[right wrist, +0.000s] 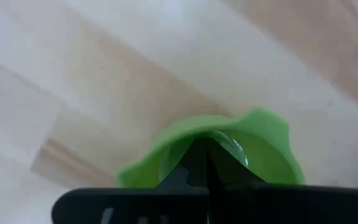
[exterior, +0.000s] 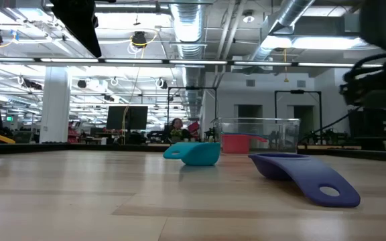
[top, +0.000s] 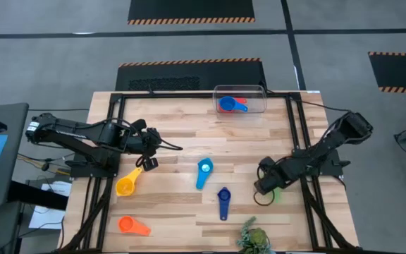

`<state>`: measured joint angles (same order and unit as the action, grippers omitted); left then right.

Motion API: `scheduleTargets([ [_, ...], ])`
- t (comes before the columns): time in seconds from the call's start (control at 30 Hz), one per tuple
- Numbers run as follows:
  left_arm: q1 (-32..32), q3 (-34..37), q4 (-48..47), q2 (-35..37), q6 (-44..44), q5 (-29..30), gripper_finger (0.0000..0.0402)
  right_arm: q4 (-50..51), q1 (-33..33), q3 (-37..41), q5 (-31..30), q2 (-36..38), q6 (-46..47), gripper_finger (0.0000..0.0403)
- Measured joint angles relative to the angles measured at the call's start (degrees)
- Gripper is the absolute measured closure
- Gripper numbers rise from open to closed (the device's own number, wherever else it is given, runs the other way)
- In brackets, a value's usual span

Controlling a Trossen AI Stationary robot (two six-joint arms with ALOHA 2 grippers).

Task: Nest measuring cups in basket
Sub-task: Move the green measuring cups towards the center of the table, then stack the yellow measuring cup on top of the blue measuring cup in the transparent bin

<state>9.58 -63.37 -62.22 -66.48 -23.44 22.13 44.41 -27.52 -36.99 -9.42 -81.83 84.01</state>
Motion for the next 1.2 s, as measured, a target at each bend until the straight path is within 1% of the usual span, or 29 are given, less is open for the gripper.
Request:
scheduleTargets([
  [0.13, 0.0, 0.0, 0.0, 0.0, 0.0, 0.0, 0.0336, -3.8, 6.1, 0.0, -2.6, 0.0, -7.1, 0.0401],
  [0.33, 0.0, 0.0, 0.0, 0.0, -0.1, 0.9, 0.0336, -14.1, 16.7, 0.0, -6.7, 0.0, -18.9, 0.0401],
  [0.5, 0.0, 0.0, 0.0, 0.0, -1.8, 1.0, 0.0336, -23.8, 25.0, 0.0, -7.3, 0.0, -28.4, 0.0401],
  [0.57, 0.0, 0.0, 0.0, 0.0, -2.5, 1.0, 0.0336, -26.8, 27.3, 0.0, -7.3, 0.0, -30.5, 0.0401],
  [0.7, 0.0, 0.0, 0.0, 0.0, -2.6, 1.0, 0.0336, -27.2, 29.3, -3.1, -7.1, -0.1, -32.8, 0.0401],
  [0.77, 0.0, 0.0, 0.0, 0.0, -2.5, 0.9, 0.0336, -27.1, 29.2, -5.7, -6.7, 0.0, -33.4, 0.0401],
  [0.87, 0.0, 0.0, -0.8, 0.0, -2.2, -1.3, 0.0336, -27.1, 27.1, -11.1, -2.7, 1.0, -35.5, 0.0398],
  [0.93, 0.1, 0.0, -2.8, 0.0, -3.6, -4.7, 0.0336, -27.1, 23.9, -15.1, -1.0, 2.0, -36.8, 0.0397],
  [1.0, 0.9, 0.0, -6.4, 0.0, -7.2, -10.1, 0.0336, -26.7, 19.7, -18.5, -0.9, 3.1, -38.5, 0.0398],
  [1.07, 2.9, 0.0, -11.5, 0.0, -12.9, -15.2, 0.0336, -26.7, 15.1, -21.3, -2.1, 3.9, -39.1, 0.0399],
  [1.13, 6.5, 0.9, -14.0, 0.1, -19.3, -18.0, 0.0336, -26.5, 10.5, -22.8, -5.7, 4.3, -38.4, 0.0398],
  [1.2, 11.2, 3.0, -14.5, 0.7, -27.2, -20.2, 0.0336, -26.4, 6.3, -23.5, -10.0, 4.3, -36.1, 0.0393],
])
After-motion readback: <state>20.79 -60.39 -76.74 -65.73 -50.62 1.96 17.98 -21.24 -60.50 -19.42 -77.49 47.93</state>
